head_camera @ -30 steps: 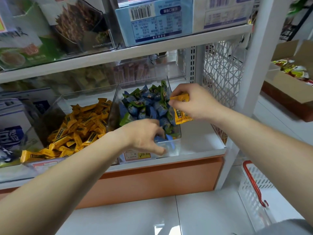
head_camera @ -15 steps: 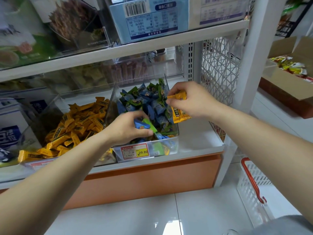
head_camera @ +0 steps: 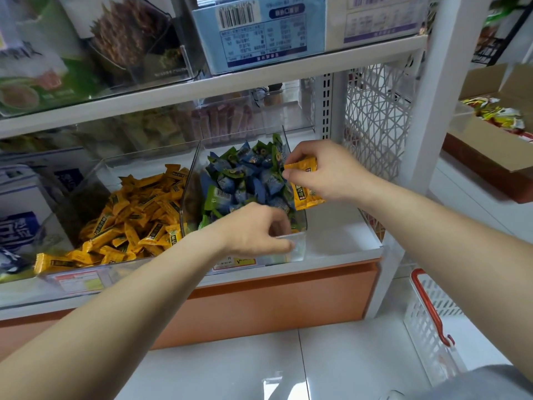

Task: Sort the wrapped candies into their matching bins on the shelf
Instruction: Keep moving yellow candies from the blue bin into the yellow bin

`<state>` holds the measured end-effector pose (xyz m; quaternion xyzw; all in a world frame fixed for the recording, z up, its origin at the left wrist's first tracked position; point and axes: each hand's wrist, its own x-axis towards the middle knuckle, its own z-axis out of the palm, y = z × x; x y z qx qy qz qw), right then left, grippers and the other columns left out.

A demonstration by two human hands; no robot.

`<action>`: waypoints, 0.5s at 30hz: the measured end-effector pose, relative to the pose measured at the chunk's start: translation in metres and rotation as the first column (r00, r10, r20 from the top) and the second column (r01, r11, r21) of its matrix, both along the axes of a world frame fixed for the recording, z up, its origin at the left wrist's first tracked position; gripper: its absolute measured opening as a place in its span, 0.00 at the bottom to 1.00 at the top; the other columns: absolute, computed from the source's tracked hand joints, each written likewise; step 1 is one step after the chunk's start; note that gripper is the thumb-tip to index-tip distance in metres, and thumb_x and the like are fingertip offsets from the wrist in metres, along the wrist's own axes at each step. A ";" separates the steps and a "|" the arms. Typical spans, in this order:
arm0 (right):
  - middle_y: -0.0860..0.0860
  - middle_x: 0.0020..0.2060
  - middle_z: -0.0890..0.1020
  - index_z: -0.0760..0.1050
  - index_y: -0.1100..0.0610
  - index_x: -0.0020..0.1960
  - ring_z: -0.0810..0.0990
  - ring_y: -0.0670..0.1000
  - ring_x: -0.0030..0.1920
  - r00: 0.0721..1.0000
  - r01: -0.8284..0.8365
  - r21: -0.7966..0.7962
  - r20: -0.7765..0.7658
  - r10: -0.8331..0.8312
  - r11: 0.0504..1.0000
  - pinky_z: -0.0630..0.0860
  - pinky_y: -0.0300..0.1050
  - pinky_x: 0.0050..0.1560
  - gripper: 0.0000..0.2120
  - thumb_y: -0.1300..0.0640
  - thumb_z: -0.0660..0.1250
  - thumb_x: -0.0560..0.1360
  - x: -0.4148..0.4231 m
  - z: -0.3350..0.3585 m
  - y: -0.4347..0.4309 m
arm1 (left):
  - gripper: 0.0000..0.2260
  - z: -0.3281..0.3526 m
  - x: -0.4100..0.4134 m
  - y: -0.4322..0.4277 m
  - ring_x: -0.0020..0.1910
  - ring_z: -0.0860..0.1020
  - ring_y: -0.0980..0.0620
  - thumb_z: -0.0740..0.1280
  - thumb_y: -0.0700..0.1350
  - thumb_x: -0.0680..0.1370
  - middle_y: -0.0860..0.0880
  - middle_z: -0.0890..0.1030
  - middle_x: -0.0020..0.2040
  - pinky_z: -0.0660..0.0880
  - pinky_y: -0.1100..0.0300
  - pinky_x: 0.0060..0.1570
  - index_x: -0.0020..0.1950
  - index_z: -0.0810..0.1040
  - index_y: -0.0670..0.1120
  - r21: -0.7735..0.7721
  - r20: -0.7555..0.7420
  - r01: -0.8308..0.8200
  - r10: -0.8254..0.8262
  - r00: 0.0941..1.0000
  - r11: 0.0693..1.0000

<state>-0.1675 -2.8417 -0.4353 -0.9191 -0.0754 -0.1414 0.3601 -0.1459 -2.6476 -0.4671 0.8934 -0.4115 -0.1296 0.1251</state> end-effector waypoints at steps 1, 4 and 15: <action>0.47 0.46 0.83 0.79 0.46 0.49 0.80 0.50 0.49 1.000 -0.002 -0.003 -0.002 0.002 1.000 0.78 0.49 0.52 0.06 0.47 0.71 0.74 0.000 0.000 0.000 | 0.11 -0.004 0.002 0.002 0.39 0.79 0.59 0.69 0.59 0.73 0.56 0.81 0.41 0.78 0.58 0.41 0.48 0.79 0.52 0.055 0.058 0.010 -0.013 0.998 0.998; 0.46 0.46 0.83 0.78 0.44 0.48 0.80 0.50 0.49 1.000 -0.006 -0.009 -0.003 0.006 1.000 0.78 0.50 0.52 0.06 0.45 0.70 0.74 -0.001 -0.002 0.000 | 0.15 -0.007 0.008 0.005 0.38 0.78 0.56 0.69 0.63 0.71 0.56 0.80 0.40 0.78 0.54 0.39 0.48 0.78 0.53 0.129 0.157 -0.007 -0.013 0.988 0.992; 0.45 0.47 0.81 0.77 0.44 0.48 0.78 0.48 0.48 0.999 -0.043 -0.015 -0.006 0.043 0.999 0.73 0.42 0.45 0.05 0.46 0.70 0.74 -0.005 -0.002 0.001 | 0.35 -0.002 0.008 -0.010 0.55 0.72 0.52 0.69 0.68 0.70 0.53 0.76 0.64 0.69 0.56 0.54 0.72 0.69 0.53 0.451 -0.192 -0.017 0.116 0.974 0.892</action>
